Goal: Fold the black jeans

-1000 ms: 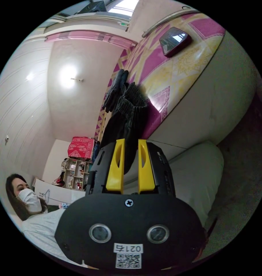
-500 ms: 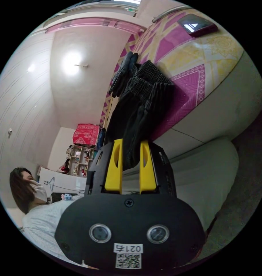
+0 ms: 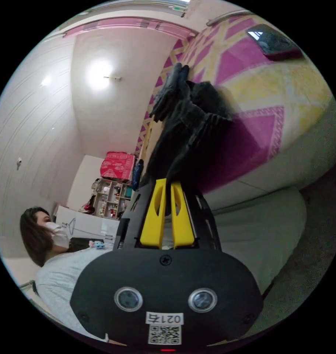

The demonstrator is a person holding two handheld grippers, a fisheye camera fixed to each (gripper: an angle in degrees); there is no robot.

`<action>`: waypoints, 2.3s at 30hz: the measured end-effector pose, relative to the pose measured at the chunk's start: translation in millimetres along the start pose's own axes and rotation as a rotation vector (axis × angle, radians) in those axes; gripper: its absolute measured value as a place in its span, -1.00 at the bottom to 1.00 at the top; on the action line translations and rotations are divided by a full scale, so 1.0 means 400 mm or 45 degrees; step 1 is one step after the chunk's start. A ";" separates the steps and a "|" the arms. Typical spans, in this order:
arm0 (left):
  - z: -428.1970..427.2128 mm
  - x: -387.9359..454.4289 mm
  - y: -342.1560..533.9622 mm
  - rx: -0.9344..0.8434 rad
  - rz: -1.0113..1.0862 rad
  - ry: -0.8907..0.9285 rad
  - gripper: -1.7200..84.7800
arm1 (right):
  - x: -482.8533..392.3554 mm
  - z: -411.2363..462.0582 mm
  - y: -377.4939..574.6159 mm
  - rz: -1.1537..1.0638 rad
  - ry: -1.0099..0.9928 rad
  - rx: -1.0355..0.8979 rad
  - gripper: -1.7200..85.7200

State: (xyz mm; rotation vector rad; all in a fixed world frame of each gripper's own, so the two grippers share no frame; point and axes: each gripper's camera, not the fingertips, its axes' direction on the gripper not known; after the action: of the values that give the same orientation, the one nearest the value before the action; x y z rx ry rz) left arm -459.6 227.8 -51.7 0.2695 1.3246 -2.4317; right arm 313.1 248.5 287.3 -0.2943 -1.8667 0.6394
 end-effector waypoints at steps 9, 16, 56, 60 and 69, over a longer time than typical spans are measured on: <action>0.343 0.252 -0.357 -0.262 0.184 -0.321 -0.98 | -0.163 0.177 -0.385 -0.116 -0.029 -0.025 -0.94; 0.773 0.058 -0.545 -0.509 0.048 -0.645 -0.97 | -0.032 0.481 -0.646 0.002 0.298 -0.095 -0.85; 0.846 -0.308 -0.466 -0.399 0.145 -0.744 -0.98 | -0.275 1.205 0.237 -1.376 0.591 -0.953 -0.81; 0.856 -0.323 -0.462 -0.405 0.138 -0.752 -0.98 | -0.268 1.172 0.248 -1.300 0.635 -0.960 -0.83; 0.772 -0.354 -0.361 -0.202 -0.109 -0.541 -0.80 | -0.256 0.978 0.203 -1.048 0.482 -0.598 -0.89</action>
State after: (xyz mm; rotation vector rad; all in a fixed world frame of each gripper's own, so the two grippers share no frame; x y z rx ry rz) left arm -385.9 71.3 274.4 -0.3335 1.3384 -2.2622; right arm -15.4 152.7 57.1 0.0691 -1.5562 -0.3971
